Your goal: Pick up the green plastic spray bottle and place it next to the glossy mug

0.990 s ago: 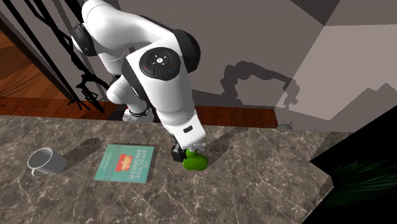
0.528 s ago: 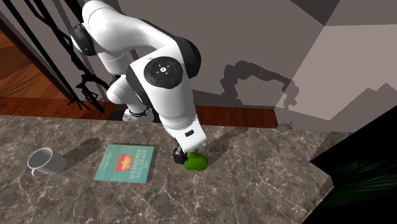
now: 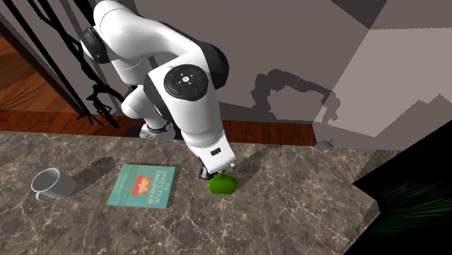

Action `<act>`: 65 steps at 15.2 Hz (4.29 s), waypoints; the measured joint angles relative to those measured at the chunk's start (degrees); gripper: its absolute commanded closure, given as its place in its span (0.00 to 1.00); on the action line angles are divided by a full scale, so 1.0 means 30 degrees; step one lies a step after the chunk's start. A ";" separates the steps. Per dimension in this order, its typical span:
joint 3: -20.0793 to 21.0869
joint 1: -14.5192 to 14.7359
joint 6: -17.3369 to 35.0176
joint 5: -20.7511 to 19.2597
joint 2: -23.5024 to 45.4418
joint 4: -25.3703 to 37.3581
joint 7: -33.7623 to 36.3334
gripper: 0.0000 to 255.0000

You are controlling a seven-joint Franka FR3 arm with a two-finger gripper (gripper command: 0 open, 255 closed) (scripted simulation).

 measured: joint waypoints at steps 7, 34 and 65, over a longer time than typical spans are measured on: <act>-0.0008 -0.0004 -0.0342 0.0022 0.0060 0.0391 0.0010 1.00; -0.0859 -0.1582 -0.9235 0.2486 0.4780 1.3459 -0.0662 1.00; -0.3792 -0.3850 -1.0403 -0.4085 -0.6400 0.4665 -0.8080 1.00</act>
